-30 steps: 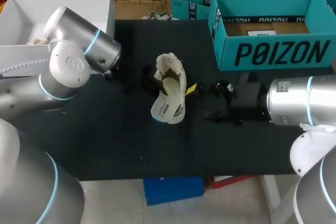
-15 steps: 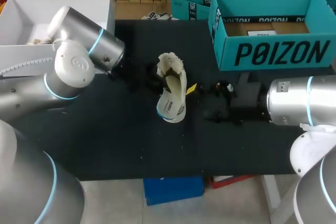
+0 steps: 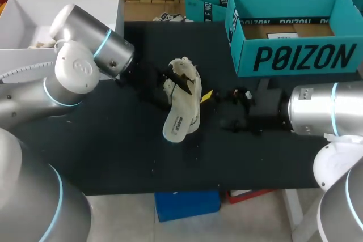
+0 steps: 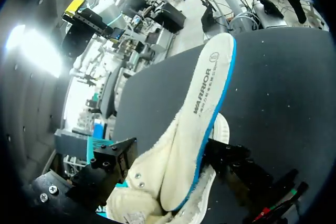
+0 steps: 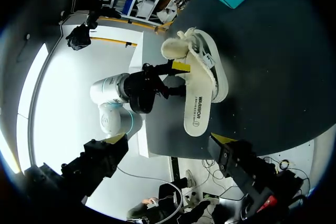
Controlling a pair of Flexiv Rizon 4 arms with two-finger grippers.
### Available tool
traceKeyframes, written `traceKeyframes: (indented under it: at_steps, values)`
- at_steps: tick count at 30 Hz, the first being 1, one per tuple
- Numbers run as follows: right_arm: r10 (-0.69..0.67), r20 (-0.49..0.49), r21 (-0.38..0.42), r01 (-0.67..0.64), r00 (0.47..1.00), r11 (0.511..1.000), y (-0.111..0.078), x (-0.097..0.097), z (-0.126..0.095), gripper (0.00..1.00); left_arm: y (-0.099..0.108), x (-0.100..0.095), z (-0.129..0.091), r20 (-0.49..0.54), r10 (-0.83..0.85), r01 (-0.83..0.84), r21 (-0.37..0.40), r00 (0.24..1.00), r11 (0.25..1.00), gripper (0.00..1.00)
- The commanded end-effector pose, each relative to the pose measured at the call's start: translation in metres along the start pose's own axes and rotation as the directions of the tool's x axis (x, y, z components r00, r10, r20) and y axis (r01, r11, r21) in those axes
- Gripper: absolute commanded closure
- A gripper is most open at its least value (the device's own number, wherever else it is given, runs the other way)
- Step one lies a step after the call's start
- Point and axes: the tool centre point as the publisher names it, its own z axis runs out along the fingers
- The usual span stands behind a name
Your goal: Take the shoe out of the shoebox, open the shoe tongue, remove and reinsert the insole, then place the shoe into the shoebox
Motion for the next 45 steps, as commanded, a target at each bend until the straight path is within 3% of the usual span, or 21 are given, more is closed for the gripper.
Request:
traceKeyframes:
  at_steps: [1,6,11,12,17,19,20,30,45]
  values:
    - [0.0,0.002,-0.002,0.0,1.0,1.0,0.0,0.001,0.0,0.0,-0.015,0.003,-0.009,-0.005,0.009,-0.01,-0.005,1.0,1.0,0.06]
    - [0.0,0.002,-0.002,0.0,1.0,1.0,0.0,0.001,0.0,0.0,-0.024,0.005,-0.008,-0.012,0.022,-0.021,0.011,1.0,1.0,0.11]
    - [0.0,0.002,-0.002,0.0,1.0,1.0,0.0,0.001,0.0,0.0,-0.029,0.006,-0.005,-0.019,0.028,-0.027,0.03,0.999,0.999,0.41]
    - [0.0,0.002,-0.002,0.0,1.0,1.0,0.0,0.001,0.0,0.0,-0.03,0.007,-0.005,-0.02,0.029,-0.028,0.034,0.999,0.999,0.51]
    - [0.0,0.002,-0.002,0.0,1.0,1.0,0.0,0.001,0.0,0.0,-0.035,0.008,-0.001,-0.039,0.047,-0.044,0.064,0.998,0.997,0.75]
    - [0.0,0.002,-0.002,0.0,1.0,1.0,0.0,0.001,0.0,0.0,-0.035,0.008,0.0,-0.041,0.05,-0.047,0.071,0.998,0.996,0.95]
    - [0.0,0.002,-0.002,0.0,1.0,1.0,0.0,0.001,0.0,0.0,-0.036,0.008,0.0,-0.041,0.05,-0.047,0.073,0.998,0.996,1.0]
    - [0.0,0.002,-0.002,0.0,1.0,1.0,0.0,0.001,0.0,0.0,-0.029,0.007,-0.001,-0.026,0.039,-0.037,0.073,0.999,0.997,1.0]
    - [0.0,0.002,-0.002,0.0,1.0,1.0,0.0,0.001,0.0,0.0,-0.001,0.003,0.003,0.021,0.009,-0.01,0.008,1.0,1.0,1.0]
